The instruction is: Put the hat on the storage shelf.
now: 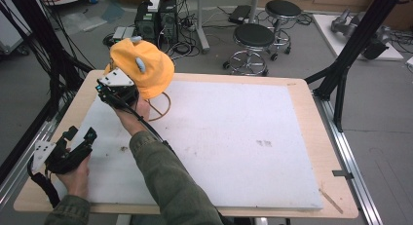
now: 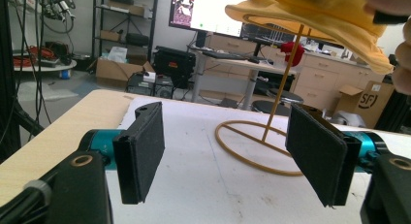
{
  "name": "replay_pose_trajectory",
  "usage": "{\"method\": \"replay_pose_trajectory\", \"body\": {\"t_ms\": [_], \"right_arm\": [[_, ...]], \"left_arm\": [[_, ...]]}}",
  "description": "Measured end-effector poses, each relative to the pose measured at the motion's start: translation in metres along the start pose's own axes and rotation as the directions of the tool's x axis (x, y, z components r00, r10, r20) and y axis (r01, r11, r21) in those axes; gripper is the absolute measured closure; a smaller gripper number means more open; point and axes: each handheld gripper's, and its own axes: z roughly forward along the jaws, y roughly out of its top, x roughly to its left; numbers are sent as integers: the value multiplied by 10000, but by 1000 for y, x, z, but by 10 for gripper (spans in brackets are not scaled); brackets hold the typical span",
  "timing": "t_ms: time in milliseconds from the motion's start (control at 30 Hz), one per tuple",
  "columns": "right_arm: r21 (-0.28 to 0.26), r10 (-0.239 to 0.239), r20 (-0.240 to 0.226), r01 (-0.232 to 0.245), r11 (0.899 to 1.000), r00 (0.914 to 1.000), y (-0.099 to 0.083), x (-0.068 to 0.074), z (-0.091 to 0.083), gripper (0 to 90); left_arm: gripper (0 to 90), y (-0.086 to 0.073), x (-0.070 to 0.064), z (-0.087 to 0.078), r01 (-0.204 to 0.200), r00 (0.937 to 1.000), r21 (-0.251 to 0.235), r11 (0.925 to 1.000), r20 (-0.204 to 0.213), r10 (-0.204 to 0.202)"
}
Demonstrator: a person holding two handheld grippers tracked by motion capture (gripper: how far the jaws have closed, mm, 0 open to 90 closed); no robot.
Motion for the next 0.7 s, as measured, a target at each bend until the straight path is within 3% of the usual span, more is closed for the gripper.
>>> {"method": "replay_pose_trajectory", "body": {"t_ms": [33,167,300,433,567,700], "right_arm": [[-321,-97,-117,94,9994,9999,5,0,-4,502],[-585,-88,-132,80,9983,9999,12,-3,-9,449],[-756,84,-150,-95,9971,9999,19,-13,-15,299],[-943,-57,309,86,9955,9995,25,-23,-23,195],[-1069,-125,605,189,9941,9981,32,-34,-32,144],[-860,-184,975,269,9959,9951,37,-46,-43,117]], "left_arm": [[303,0,0,0,-47,10000,-10,10000,-6,47],[302,0,-1,0,-71,10000,-21,10000,11,72],[302,0,-1,0,-76,10000,-28,10000,6,76],[302,0,-1,0,-75,10000,-24,10000,-9,75],[301,0,-1,0,-78,10000,8,10000,-8,78],[301,-1,-1,0,-80,10000,37,10000,6,80]]}}
